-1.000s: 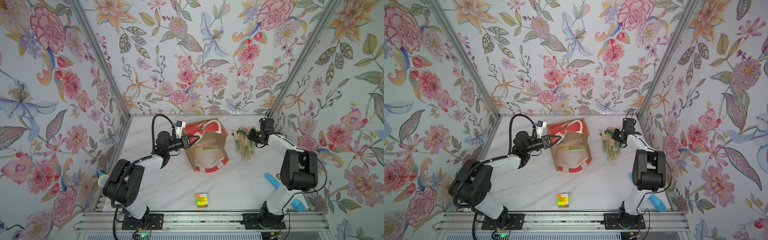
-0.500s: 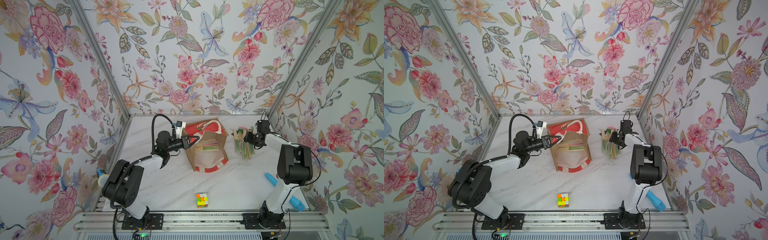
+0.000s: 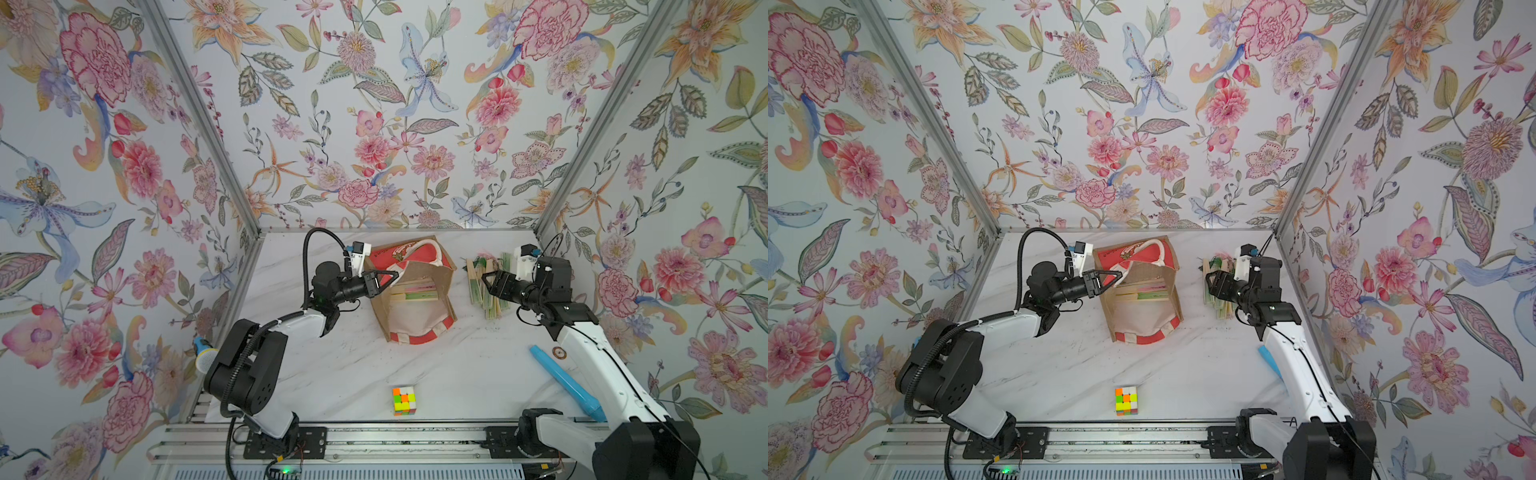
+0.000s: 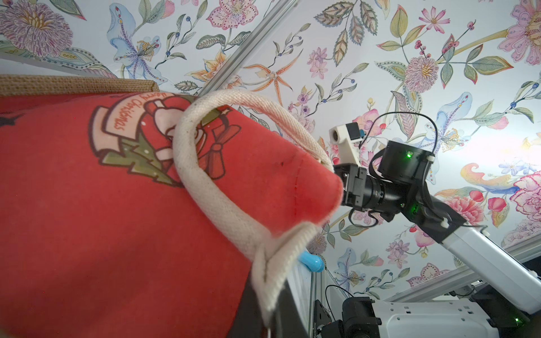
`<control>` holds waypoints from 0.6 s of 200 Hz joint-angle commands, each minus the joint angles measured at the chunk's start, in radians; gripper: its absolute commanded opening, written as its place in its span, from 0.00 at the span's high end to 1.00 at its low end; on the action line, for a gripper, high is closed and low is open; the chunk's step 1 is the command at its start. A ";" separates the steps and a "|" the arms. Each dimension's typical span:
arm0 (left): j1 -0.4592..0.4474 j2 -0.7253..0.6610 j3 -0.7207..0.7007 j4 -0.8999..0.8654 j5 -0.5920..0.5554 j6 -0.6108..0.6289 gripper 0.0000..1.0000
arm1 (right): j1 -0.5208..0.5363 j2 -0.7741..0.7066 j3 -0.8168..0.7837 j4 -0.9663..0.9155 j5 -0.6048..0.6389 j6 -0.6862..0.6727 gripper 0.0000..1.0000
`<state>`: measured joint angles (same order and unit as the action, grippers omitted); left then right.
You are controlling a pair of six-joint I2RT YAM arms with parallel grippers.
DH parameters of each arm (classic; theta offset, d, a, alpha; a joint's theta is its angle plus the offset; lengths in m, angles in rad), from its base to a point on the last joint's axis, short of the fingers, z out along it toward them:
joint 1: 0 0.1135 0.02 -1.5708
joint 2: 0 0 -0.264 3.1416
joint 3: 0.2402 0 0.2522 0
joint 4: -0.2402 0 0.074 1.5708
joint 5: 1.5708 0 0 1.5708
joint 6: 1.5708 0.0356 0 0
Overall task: Take out the folding fans from the tote bags
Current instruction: Place the folding fan at the center of the board, then pick up the folding fan from the canvas bag.
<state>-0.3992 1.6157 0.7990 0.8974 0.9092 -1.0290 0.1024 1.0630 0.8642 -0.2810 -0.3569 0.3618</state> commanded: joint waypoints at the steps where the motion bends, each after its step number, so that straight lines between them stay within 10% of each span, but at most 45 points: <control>1: -0.006 -0.020 0.019 -0.016 -0.004 -0.004 1.00 | 0.066 -0.103 -0.065 0.003 -0.065 0.025 0.34; 40: -0.004 -0.012 0.026 -0.015 -0.004 -0.005 1.00 | 0.264 -0.236 -0.209 0.186 -0.098 0.114 0.35; 120: -0.007 0.005 0.025 0.000 -0.006 -0.016 1.00 | 0.753 -0.021 -0.285 0.431 0.332 0.086 0.36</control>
<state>-0.3996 1.6157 0.8017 0.8978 0.9092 -1.0328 0.7898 0.9630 0.5495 0.0658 -0.2024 0.4763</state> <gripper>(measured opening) 0.070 0.643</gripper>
